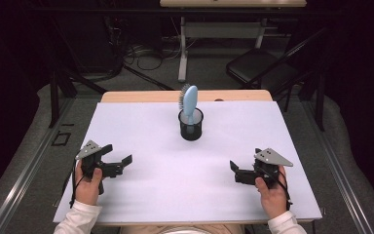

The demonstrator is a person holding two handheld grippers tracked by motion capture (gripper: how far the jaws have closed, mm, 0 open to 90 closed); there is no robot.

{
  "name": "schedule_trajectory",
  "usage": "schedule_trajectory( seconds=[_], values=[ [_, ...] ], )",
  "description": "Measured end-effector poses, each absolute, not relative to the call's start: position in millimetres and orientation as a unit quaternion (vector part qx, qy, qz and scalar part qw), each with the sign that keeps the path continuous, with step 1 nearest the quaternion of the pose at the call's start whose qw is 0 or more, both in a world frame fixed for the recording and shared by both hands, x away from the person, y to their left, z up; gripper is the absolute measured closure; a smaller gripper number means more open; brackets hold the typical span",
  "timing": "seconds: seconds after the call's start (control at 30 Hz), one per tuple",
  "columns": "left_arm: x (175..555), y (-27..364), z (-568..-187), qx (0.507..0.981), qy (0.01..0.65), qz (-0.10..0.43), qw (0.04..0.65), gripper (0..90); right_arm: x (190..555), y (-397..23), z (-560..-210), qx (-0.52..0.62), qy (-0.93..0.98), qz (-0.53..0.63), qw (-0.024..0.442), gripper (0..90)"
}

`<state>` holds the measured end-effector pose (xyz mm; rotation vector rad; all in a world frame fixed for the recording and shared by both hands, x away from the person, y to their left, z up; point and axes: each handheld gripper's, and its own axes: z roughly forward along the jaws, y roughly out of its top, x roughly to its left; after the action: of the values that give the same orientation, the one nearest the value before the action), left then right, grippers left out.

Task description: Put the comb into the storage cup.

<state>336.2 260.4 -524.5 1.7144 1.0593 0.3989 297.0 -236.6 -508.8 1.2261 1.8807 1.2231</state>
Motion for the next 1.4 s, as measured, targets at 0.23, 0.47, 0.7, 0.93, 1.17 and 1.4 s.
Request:
schedule_trajectory(
  seconds=[0.23,0.47,0.7,0.93,1.17,1.4],
  values=[
    [336.7,258.6,-527.7,0.72,0.438,0.174,0.51,0.7,300.1,-238.4,-517.9,0.469,0.701,0.455,0.287,0.0],
    [337.1,257.0,-531.5,0.725,0.436,0.18,0.502,0.7,301.8,-238.5,-523.0,0.47,0.704,0.446,0.291,0.0],
    [337.1,256.0,-533.1,0.73,0.432,0.183,0.497,0.7,302.5,-237.9,-525.1,0.468,0.705,0.445,0.292,0.0],
    [337.5,255.6,-534.7,0.73,0.432,0.183,0.497,0.7,302.0,-236.9,-525.9,0.47,0.706,0.444,0.289,0.0],
    [337.6,255.9,-535.5,0.727,0.434,0.18,0.5,0.8,302.4,-235.6,-527.1,0.465,0.709,0.442,0.292,0.0],
    [337.8,255.4,-536.2,0.729,0.435,0.18,0.498,0.8,302.7,-236.5,-527.8,0.468,0.709,0.44,0.292,0.0]
  ],
)
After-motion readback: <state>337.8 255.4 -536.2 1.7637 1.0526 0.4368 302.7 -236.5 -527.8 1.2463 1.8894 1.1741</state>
